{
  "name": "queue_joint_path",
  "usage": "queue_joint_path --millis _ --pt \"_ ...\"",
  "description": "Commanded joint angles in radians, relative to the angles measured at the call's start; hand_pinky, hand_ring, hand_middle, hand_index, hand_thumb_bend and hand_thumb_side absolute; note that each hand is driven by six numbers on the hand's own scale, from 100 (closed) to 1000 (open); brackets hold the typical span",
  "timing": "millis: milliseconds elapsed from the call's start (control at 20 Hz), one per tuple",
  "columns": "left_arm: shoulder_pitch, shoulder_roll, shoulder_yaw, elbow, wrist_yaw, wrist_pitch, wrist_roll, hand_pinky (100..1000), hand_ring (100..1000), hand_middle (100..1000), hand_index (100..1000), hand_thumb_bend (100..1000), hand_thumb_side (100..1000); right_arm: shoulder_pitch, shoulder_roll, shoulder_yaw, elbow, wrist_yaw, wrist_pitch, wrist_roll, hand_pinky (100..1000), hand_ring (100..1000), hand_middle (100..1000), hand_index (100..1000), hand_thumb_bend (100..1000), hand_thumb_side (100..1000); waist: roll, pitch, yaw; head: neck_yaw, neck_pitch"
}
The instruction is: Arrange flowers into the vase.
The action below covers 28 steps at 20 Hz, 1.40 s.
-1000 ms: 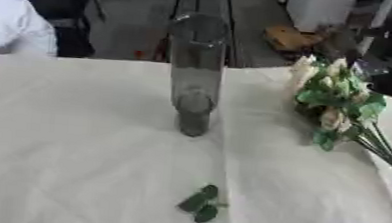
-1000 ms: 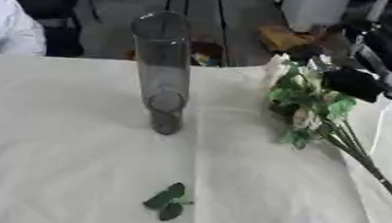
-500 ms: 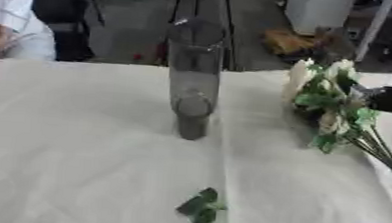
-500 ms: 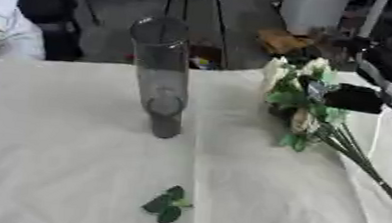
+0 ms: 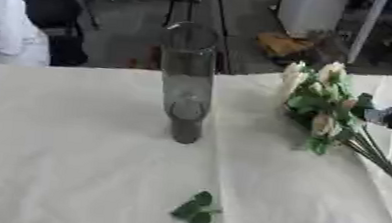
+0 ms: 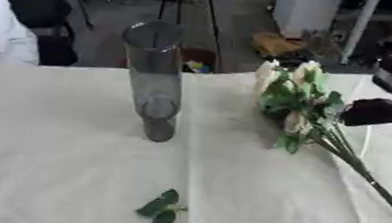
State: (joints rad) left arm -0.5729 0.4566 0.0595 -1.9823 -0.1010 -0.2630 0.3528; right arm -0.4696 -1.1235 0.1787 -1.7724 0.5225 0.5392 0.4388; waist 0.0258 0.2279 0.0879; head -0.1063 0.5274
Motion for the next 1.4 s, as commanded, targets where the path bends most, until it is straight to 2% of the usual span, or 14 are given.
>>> queue_joint_path --millis 50,250,650,1050,1400 --pt "-0.014 0.014 0.006 -0.018 0.001 0.003 0.002 869 986 948 1000 318 1000 0.007 -0.045 -0.040 -0.027 0.010 0.012 0.046 837 957 904 981 487 567 -0.001 -0.018 -0.004 0.003 -0.007" --pt "-0.016 0.011 0.005 -0.018 0.001 0.006 0.004 869 987 947 1000 316 1000 0.029 -0.028 -0.042 -0.026 0.005 0.033 0.053 827 940 893 965 466 586 -0.001 -0.014 -0.009 0.005 -0.009" --pt "-0.022 0.006 0.001 -0.018 0.003 0.004 0.002 869 987 946 1000 313 1000 0.015 -0.010 0.003 0.058 0.056 0.060 0.065 826 943 897 962 447 563 -0.004 -0.011 -0.004 -0.004 -0.009" --pt "-0.026 -0.003 -0.003 -0.018 0.007 0.006 0.002 869 988 948 1000 296 1000 -0.024 0.034 0.034 0.126 0.065 0.042 0.070 832 949 900 965 466 550 -0.002 -0.004 -0.001 -0.011 -0.011" --pt "-0.025 -0.010 -0.006 -0.018 0.011 0.009 0.001 870 990 947 1000 285 1000 -0.047 0.066 0.067 0.183 0.117 0.013 0.050 809 916 876 949 459 527 0.001 0.003 0.006 -0.020 -0.018"
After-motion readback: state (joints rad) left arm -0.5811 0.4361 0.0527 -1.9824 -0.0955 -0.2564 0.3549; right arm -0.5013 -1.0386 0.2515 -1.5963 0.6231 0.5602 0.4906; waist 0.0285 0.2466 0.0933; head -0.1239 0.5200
